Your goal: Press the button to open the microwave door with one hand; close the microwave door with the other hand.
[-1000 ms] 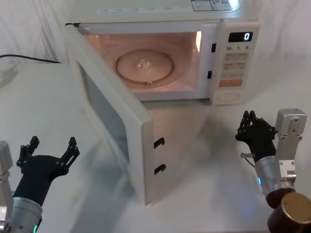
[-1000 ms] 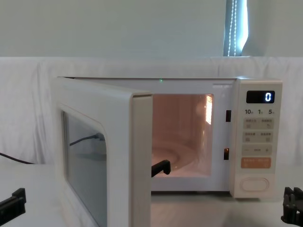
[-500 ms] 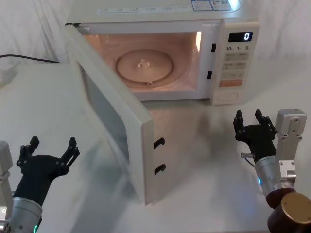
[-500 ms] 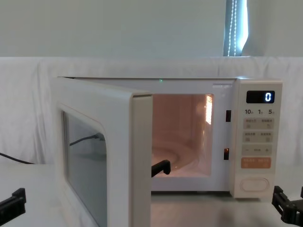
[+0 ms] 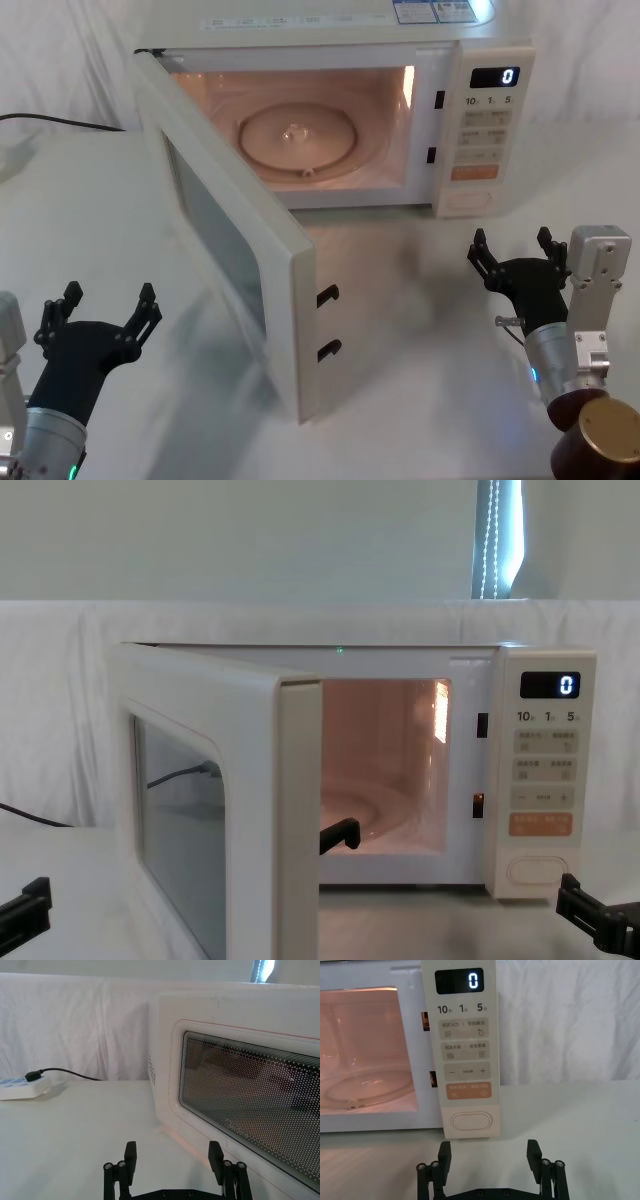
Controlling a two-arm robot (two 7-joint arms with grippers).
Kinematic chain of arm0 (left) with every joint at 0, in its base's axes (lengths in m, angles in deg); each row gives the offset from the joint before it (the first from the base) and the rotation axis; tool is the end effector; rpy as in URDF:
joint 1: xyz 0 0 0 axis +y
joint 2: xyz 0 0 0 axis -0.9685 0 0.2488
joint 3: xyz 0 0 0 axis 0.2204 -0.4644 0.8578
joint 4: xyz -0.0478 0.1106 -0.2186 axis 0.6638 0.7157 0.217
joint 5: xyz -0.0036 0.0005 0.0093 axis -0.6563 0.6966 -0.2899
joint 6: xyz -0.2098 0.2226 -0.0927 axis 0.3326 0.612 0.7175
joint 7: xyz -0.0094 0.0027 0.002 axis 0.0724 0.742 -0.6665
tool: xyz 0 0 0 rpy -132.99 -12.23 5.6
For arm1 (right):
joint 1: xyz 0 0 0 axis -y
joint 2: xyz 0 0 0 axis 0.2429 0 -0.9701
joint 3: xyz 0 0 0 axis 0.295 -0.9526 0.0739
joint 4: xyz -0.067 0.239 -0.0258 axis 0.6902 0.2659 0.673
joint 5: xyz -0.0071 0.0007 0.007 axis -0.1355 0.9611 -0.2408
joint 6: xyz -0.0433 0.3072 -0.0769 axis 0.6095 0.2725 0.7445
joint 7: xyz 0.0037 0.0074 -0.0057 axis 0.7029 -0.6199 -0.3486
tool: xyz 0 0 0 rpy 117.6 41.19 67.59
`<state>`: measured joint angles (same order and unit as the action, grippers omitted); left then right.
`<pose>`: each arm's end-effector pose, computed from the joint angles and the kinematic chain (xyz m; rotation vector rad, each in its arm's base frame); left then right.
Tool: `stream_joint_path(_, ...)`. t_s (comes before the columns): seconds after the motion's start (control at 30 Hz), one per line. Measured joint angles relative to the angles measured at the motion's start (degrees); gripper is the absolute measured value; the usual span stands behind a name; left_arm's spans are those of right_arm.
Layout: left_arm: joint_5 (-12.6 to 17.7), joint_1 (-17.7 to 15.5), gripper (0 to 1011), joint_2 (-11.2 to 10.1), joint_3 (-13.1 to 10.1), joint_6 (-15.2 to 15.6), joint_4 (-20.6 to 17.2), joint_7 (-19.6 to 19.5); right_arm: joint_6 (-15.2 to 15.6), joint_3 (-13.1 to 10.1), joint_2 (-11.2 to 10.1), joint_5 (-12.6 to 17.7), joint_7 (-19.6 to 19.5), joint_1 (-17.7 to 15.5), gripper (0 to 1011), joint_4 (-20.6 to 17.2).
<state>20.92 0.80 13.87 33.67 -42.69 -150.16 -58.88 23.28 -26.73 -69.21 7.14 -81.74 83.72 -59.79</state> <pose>0.2741 0.0266 -0.2473 -0.0380 0.0140 1.4459 0.3671 0.0319 -0.3045 0.1190 -0.0170 -1.5097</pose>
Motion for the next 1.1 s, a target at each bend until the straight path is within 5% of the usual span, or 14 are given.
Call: stream_joint_path(1.1,0.0,0.0,0,0.0,0.0,0.0,0.0,0.0,0.0,0.0,0.0,0.0,0.0,0.0,1000,0.0)
